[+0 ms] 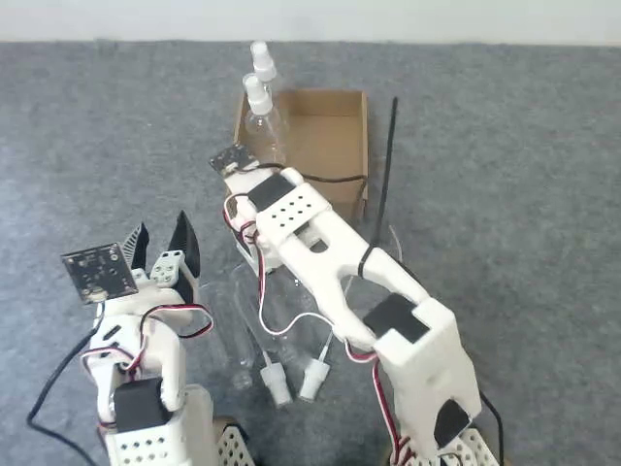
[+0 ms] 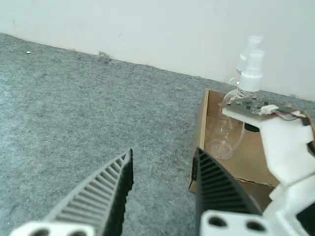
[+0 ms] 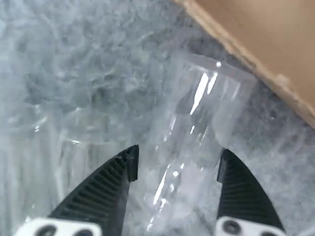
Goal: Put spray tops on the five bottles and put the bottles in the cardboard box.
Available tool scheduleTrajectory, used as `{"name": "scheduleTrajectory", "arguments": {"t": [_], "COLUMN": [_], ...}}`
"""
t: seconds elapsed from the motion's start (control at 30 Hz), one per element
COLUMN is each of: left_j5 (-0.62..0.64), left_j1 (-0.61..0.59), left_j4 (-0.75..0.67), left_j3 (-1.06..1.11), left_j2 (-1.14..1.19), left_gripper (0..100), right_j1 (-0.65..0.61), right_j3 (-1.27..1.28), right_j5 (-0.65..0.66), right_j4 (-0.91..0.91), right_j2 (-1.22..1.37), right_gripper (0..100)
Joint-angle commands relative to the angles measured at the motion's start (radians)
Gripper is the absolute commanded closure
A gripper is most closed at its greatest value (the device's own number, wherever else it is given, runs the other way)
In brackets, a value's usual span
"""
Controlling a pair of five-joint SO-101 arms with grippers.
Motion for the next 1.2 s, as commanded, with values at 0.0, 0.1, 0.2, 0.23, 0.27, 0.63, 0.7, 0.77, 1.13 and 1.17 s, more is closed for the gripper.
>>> {"name": "scheduleTrajectory", "arguments": {"t": [0.0, 0.1, 0.2, 0.23, 0.27, 0.63, 0.7, 0.77, 1.13, 1.17], "left_j5": [-0.009, -0.009, -0.009, -0.009, -0.009, -0.009, -0.009, -0.009, -0.011, -0.011], "left_j1": [-0.003, -0.003, -0.003, -0.003, -0.003, -0.003, -0.003, -0.003, -0.003, -0.003], "left_j4": [-0.032, -0.032, -0.032, -0.032, -0.032, -0.032, -0.032, -0.032, -0.032, -0.032], "left_j3": [-0.018, -0.018, -0.018, -0.018, -0.018, -0.018, -0.018, -0.018, -0.018, -0.018], "left_j2": [-0.017, -0.017, -0.017, -0.017, -0.017, -0.017, -0.017, -0.017, -0.017, -0.017], "left_gripper": [82, 82, 82, 82, 82, 82, 82, 82, 82, 82], "right_j1": [-0.002, -0.002, -0.002, -0.002, -0.002, 0.038, 0.053, 0.067, 0.076, 0.076], "right_j3": [-0.012, -0.014, -0.014, -0.014, -0.014, -0.006, -0.006, -0.006, -0.006, -0.006], "right_j5": [-0.006, -0.006, -0.006, -0.006, -0.006, -0.005, -0.003, -0.003, -0.005, -0.005], "right_j4": [-0.031, -0.031, -0.025, -0.022, -0.019, 0.127, 0.147, 0.168, 0.341, 0.355], "right_j2": [0.002, 0.012, 0.012, 0.012, 0.012, -0.163, -0.185, -0.202, -0.390, -0.401], "right_gripper": [82.2, 91.8, 97.2, 97.3, 97.3, 97.8, 97.9, 97.9, 97.9, 97.9]}}
